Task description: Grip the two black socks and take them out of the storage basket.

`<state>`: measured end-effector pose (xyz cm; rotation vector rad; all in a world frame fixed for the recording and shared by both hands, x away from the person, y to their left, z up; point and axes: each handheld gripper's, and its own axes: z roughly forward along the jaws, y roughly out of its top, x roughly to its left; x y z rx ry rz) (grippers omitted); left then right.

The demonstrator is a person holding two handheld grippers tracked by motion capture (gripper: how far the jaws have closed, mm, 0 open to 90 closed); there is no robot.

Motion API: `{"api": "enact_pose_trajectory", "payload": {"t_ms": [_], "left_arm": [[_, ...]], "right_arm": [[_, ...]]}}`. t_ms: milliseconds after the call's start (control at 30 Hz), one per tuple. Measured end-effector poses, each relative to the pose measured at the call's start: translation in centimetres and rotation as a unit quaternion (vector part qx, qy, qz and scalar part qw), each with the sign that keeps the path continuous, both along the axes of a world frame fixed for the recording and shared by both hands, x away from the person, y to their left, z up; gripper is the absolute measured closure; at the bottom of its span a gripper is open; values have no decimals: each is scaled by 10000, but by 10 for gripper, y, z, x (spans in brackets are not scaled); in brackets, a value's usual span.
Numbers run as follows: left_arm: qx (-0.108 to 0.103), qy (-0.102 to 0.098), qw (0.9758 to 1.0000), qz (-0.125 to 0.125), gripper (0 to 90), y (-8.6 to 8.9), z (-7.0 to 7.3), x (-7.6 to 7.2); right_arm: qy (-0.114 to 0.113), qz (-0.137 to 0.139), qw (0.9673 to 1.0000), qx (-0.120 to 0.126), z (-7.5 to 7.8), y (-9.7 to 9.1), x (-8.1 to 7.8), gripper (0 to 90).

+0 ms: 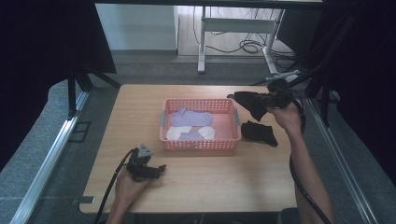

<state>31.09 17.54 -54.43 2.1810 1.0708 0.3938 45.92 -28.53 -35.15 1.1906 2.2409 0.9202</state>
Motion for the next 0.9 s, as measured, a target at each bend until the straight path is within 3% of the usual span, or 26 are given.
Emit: {"api": "enact_pose_trajectory", "payload": {"t_ms": [267,900], "left_arm": [[2,0,10000,-3,122,0,0,0],[-12,9,10000,16,122,0,0,0]], "right_arm": [[130,-240,9996,-43,-18,-15,3,812],[342,-459,9983,-129,-61,-32,6,806]]}}
